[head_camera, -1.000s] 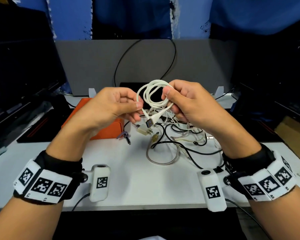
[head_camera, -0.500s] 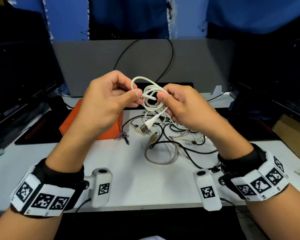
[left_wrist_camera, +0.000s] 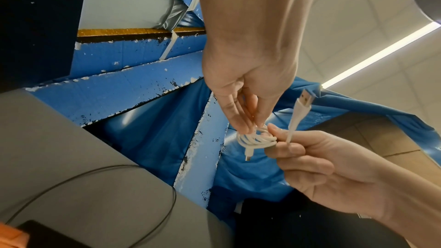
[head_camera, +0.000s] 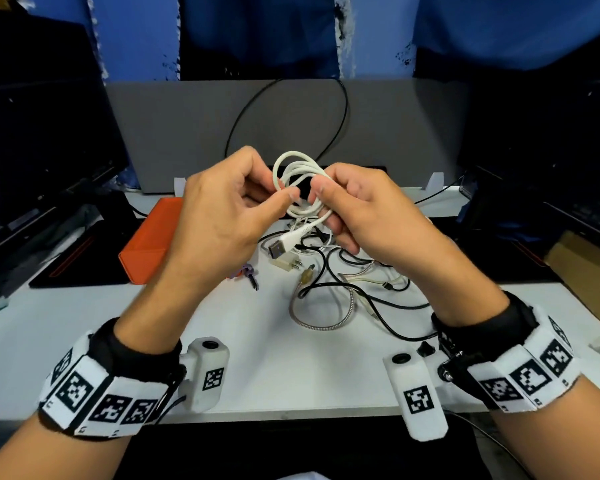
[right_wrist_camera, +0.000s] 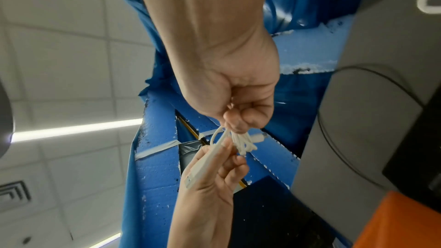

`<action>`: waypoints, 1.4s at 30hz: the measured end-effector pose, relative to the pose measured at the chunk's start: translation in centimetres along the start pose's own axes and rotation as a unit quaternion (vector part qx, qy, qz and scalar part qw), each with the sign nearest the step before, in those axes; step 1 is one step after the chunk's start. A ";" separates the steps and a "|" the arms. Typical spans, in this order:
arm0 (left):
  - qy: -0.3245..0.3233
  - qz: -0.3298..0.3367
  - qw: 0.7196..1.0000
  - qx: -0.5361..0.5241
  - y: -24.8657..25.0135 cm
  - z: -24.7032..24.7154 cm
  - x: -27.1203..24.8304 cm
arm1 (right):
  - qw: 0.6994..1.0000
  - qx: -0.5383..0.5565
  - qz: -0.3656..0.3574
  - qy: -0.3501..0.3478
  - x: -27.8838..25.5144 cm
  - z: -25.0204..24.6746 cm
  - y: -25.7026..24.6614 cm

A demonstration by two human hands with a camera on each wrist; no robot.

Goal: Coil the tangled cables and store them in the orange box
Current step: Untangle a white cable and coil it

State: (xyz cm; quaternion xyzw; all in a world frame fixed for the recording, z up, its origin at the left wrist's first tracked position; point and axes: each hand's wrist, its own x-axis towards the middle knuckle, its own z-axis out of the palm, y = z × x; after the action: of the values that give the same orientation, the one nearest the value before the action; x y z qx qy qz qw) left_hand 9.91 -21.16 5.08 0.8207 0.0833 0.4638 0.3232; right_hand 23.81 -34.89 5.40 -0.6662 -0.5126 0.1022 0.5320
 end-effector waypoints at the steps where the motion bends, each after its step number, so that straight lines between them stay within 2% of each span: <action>1: -0.001 0.000 1.000 0.018 0.0 0.1 -0.1 | 0.999 0.037 0.008 -0.009 0.0 0.2 0.0; 3: 0.005 0.005 0.998 0.057 -0.2 0.1 0.0 | 0.997 0.078 0.005 -0.029 -0.1 0.3 -0.1; 5: -0.002 -0.011 0.999 0.046 -0.9 0.1 0.4 | 0.994 0.100 -0.003 -0.049 -0.1 0.3 -0.2; 7: -0.063 -0.042 0.997 -0.025 -1.2 0.0 0.6 | 0.991 0.111 -0.011 -0.078 -0.3 0.5 -0.2; 9: -0.140 -0.044 0.986 -0.079 -1.3 0.1 0.6 | 0.988 0.109 -0.019 -0.104 -0.5 0.8 -0.2; 11: -0.175 -0.036 0.979 -0.094 -1.0 0.0 0.5 | 0.988 0.105 -0.020 -0.115 -0.5 1.0 -0.2; 16: -0.184 -0.003 0.982 -0.041 -0.6 -0.3 0.2 | 0.989 0.094 -0.015 -0.111 -0.5 0.2 -0.4; 20: -0.196 -0.077 0.965 -0.156 -0.6 -1.2 0.8 | 0.992 0.076 -0.015 -0.099 -0.2 -0.9 -0.4; 21: -0.195 -0.080 0.965 -0.156 -0.7 -1.2 0.9 | 0.993 0.071 -0.014 -0.095 -0.1 -0.9 -0.3; 24: -0.215 -0.029 0.970 -0.111 -1.3 -0.7 0.7 | 0.995 0.049 -0.014 -0.090 -0.1 -0.8 -0.1; 26: -0.236 -0.018 0.969 -0.072 -1.6 -0.7 0.6 | 0.995 0.039 -0.011 -0.094 -0.1 -1.0 0.0; 30: -0.211 0.031 0.975 0.065 -1.1 -1.2 0.4 | 0.992 0.064 -0.003 -0.106 -0.2 -1.5 -0.3; 32: -0.198 0.041 0.975 0.092 -0.6 -1.3 0.3 | 0.990 0.072 -0.008 -0.122 -0.3 -2.0 -0.5; 34: -0.198 0.042 0.974 0.100 -0.5 -1.3 0.3 | 0.992 0.026 -0.015 -0.125 -0.4 -2.9 -0.7; 38: -0.206 0.037 0.973 0.096 -0.4 -1.3 0.3 | 0.981 -0.181 -0.037 -0.062 -0.4 -4.3 -0.8; 40: -0.214 0.034 0.974 0.068 -0.5 -1.1 0.2 | 0.980 -0.191 -0.047 -0.015 -0.3 -4.0 -0.6; 42: -0.220 0.019 0.975 0.024 -0.7 -1.0 0.3 | 0.988 -0.142 -0.058 0.020 0.0 -3.3 -0.3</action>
State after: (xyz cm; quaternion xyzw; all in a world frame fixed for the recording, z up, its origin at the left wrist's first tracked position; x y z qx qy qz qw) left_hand 9.35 -20.08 5.22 0.9113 0.0056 0.2761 0.3054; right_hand 25.90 -36.92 6.99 -0.7063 -0.5485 -0.0160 0.4473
